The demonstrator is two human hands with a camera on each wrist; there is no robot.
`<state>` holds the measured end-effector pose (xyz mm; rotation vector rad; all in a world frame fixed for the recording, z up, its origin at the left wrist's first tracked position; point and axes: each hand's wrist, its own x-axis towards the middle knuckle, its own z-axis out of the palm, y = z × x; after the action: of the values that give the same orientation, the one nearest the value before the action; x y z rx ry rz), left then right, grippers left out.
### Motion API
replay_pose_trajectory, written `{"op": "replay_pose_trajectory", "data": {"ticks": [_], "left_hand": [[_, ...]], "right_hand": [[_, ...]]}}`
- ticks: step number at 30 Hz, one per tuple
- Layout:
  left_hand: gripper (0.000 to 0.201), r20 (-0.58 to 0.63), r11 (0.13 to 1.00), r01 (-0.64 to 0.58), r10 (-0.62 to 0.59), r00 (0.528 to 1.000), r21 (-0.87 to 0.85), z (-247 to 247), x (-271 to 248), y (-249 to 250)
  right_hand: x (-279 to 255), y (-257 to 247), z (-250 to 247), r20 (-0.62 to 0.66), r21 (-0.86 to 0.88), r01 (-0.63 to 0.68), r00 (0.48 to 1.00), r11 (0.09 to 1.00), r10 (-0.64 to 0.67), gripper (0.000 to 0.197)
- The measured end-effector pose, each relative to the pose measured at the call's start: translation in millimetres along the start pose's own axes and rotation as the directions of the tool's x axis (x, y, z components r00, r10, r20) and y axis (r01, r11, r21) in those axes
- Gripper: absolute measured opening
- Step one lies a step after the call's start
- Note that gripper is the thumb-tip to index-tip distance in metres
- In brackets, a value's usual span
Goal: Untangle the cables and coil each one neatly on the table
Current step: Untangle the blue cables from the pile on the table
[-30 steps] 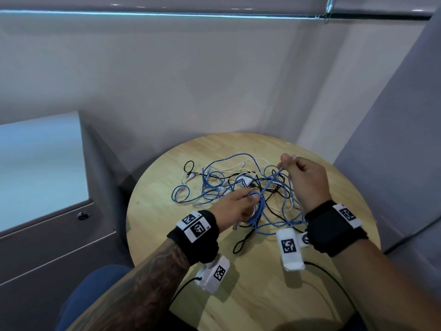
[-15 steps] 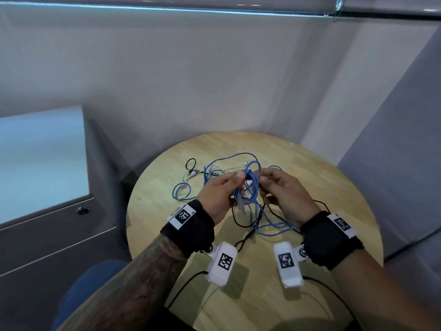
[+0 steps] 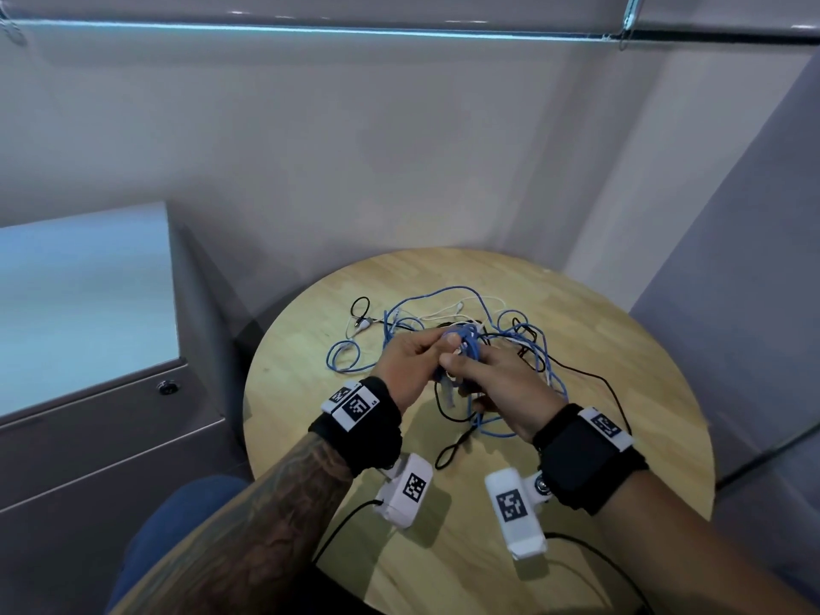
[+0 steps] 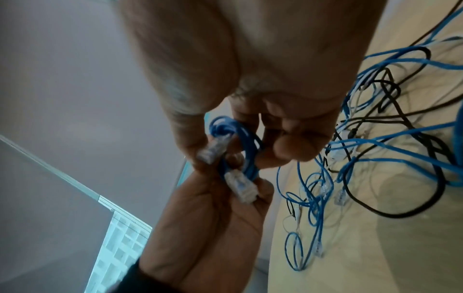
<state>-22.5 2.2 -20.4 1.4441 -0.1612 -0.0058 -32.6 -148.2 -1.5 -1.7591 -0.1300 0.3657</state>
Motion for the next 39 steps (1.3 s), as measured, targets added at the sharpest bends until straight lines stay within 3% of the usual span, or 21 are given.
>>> {"op": "replay_pose_trajectory", "data": {"ticks": [3,6,8,11,15,17,20,22,26,31,34,37,39], "left_hand": [[0.019,-0.162,1.000,0.016,-0.016,0.987,-0.002,-9.5,4.0,-2.2],[0.022,-0.442,0.993,0.024,-0.072,0.894,-0.112,-41.9,16.9,4.1],[0.021,-0.482,0.987,-0.021,-0.058,0.874,-0.158,-62.8,21.6,16.3],[0.021,-0.403,0.997,-0.039,0.007,0.915,-0.071,-62.9,13.9,24.4],[0.029,-0.176,0.999,0.012,-0.003,0.984,0.050,-29.1,-6.2,10.9],[0.029,-0.097,0.996,0.033,-0.024,0.995,0.089,-16.6,-12.5,7.1],[0.021,-0.089,0.992,0.032,-0.021,0.996,0.125,-11.9,-14.9,5.4],[0.020,-0.082,0.986,0.010,0.004,0.997,0.169,-13.7,-12.6,4.4],[0.019,-0.035,0.976,-0.017,0.026,0.999,0.219,-14.0,-8.8,0.5],[0.033,0.127,0.982,0.011,-0.036,0.991,0.189,-15.8,-10.4,11.2],[0.022,0.170,0.984,0.005,-0.035,0.985,0.176,-18.9,-11.0,13.6],[0.022,0.109,0.980,-0.035,0.014,0.994,0.195,-20.1,-10.6,9.4],[0.019,0.020,0.975,-0.064,0.061,0.998,0.212,-18.8,-8.9,5.6]], "right_hand": [[3.9,0.4,2.0,-0.084,-0.040,0.056,0.995,0.998,-0.059,0.016],[2.0,5.2,-3.8,-0.131,-0.151,0.095,0.985,0.984,-0.115,0.023],[-0.9,6.9,-9.6,-0.140,-0.169,0.125,0.979,0.978,-0.150,0.023],[-2.2,-2.3,-7.2,-0.184,-0.097,0.176,0.964,0.980,-0.192,0.016],[7.1,-7.7,13.1,-0.125,-0.097,0.243,0.959,0.965,-0.254,0.053],[10.8,-6.3,15.7,-0.152,-0.076,0.264,0.950,0.961,-0.273,0.051],[10.6,-6.0,10.3,-0.204,-0.062,0.241,0.947,0.968,-0.249,0.020],[9.1,-5.1,5.7,-0.201,0.006,0.184,0.963,0.983,-0.179,0.013],[7.1,-5.1,-1.4,-0.133,0.124,0.038,0.991,0.992,-0.021,0.015],[5.8,-5.2,-1.6,-0.157,0.133,0.048,0.987,0.990,-0.027,0.013],[3.9,-5.8,-0.9,-0.111,0.271,0.025,0.994,0.962,0.005,0.011],[-1.3,-8.0,5.0,-0.018,0.382,0.017,1.000,0.924,-0.010,0.027],[-0.5,-4.8,12.5,0.007,0.293,0.048,0.999,0.955,-0.052,0.034]]}}
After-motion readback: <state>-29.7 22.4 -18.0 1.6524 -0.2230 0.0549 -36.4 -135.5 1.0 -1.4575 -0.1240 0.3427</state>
